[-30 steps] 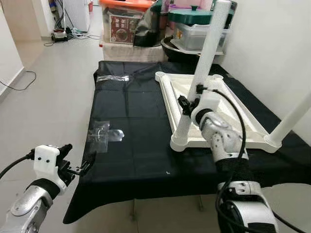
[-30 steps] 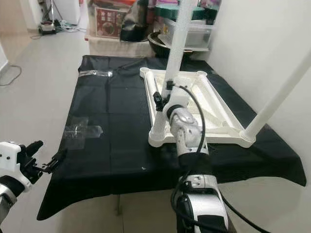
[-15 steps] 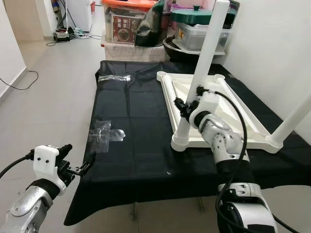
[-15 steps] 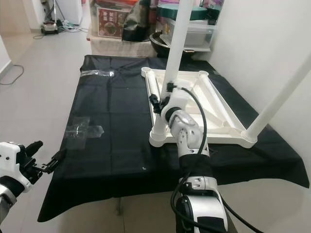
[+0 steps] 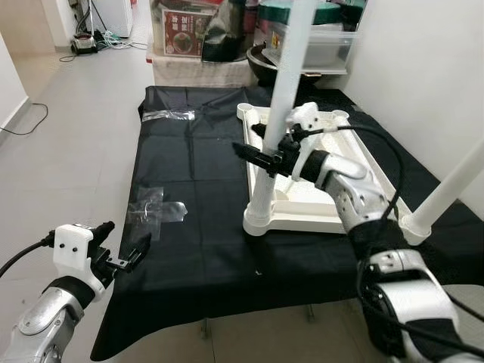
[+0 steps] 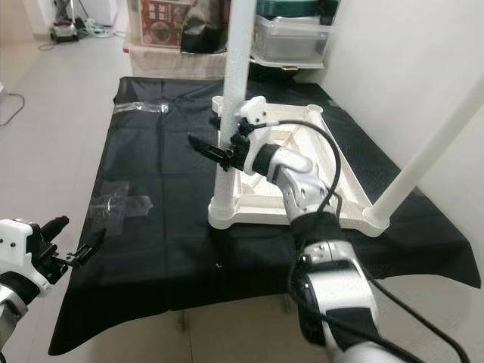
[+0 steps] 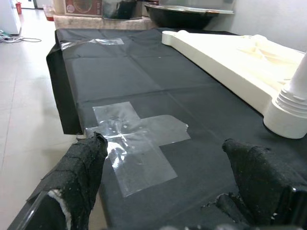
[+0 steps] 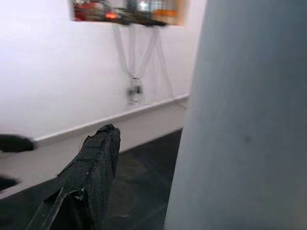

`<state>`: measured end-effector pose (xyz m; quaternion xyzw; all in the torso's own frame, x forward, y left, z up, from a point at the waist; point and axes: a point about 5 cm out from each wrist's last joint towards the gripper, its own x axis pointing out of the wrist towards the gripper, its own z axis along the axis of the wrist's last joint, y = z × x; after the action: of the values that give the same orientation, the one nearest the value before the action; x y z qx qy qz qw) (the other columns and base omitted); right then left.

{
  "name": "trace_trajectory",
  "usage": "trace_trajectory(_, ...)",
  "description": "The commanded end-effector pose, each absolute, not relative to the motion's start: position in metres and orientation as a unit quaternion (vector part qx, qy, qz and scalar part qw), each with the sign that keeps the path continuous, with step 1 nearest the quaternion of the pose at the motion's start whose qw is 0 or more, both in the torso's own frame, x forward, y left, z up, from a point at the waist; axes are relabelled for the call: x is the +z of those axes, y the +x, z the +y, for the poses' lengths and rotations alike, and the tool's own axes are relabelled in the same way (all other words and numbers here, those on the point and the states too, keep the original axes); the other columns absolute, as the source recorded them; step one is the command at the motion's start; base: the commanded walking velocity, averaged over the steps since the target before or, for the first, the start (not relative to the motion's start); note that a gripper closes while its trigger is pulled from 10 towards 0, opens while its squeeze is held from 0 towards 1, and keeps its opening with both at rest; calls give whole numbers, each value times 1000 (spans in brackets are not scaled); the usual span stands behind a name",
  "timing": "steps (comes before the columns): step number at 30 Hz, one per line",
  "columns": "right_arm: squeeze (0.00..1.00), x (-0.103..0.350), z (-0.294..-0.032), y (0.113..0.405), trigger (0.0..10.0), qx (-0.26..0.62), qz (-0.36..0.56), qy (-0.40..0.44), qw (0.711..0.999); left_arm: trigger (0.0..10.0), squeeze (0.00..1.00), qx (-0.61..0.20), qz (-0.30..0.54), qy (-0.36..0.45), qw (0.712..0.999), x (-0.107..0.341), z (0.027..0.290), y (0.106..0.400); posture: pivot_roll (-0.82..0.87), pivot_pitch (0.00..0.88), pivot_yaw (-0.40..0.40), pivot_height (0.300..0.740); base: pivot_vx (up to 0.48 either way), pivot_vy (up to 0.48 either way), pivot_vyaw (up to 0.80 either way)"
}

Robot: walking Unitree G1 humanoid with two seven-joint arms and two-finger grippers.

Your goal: Building children table

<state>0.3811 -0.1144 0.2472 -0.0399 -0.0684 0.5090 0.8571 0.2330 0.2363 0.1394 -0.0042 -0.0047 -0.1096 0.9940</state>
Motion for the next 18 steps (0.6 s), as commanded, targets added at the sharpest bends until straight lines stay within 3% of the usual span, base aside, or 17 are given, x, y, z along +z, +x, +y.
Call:
trace_trajectory(1,0,240,-104,375,8941,564,-57,-47,822,10000,0,-106,-3,-9,994,137,237,231,143,0,-136,740,0,0,0)
trace_trajectory(2,0,236,-101,373,7569,587,-50,-49,807,10000,0,-106,-2,-8,994,137,237,231,149,0,-137,740,0,0,0)
trace_trajectory(3,0,236,-101,373,7569,587,-50,-49,807,10000,0,-106,-2,-8,994,137,237,231,149,0,-137,740,0,0,0)
trace_trajectory(4,0,232,-97,369,3922,607,-48,-57,791,10000,0,-107,-2,-8,994,137,237,230,149,0,-135,740,0,0,0)
trace_trajectory(5,0,229,-95,367,2980,622,-51,-64,779,10000,0,-108,-1,-8,994,137,237,230,149,0,-135,740,0,0,0)
trace_trajectory(7,0,229,-95,367,2980,622,-51,-64,779,10000,0,-108,-1,-8,994,137,237,230,149,0,-135,740,0,0,0)
trace_trajectory(8,0,228,-92,366,0,636,-55,-63,767,10000,0,-109,-1,-8,994,137,237,230,151,0,-133,740,0,0,0)
trace_trajectory(9,0,227,-90,366,1843,648,-55,-61,757,10000,0,-111,-1,-8,994,137,237,230,154,0,-133,740,0,0,0)
trace_trajectory(10,0,227,-90,366,1843,648,-55,-61,757,10000,0,-111,-1,-8,994,137,237,230,154,0,-133,740,0,0,0)
trace_trajectory(12,0,227,-90,367,3961,664,-54,-49,744,10000,0,-112,-1,-8,994,137,237,230,154,0,-133,740,0,0,0)
trace_trajectory(13,0,227,-91,366,4039,671,-52,-47,738,10000,0,-113,-1,-9,994,137,237,230,149,0,-131,740,0,0,0)
trace_trajectory(16,0,227,-91,366,4039,675,-51,-45,734,10000,0,-113,-1,-9,994,137,237,230,149,0,-131,740,0,0,0)
trace_trajectory(17,0,226,-92,367,392,669,-55,-40,740,10000,0,-115,-2,-10,993,137,236,230,148,0,-130,740,0,0,0)
trace_trajectory(18,0,226,-92,367,392,669,-55,-40,740,10000,0,-115,-2,-10,993,137,236,230,148,0,-130,740,0,0,0)
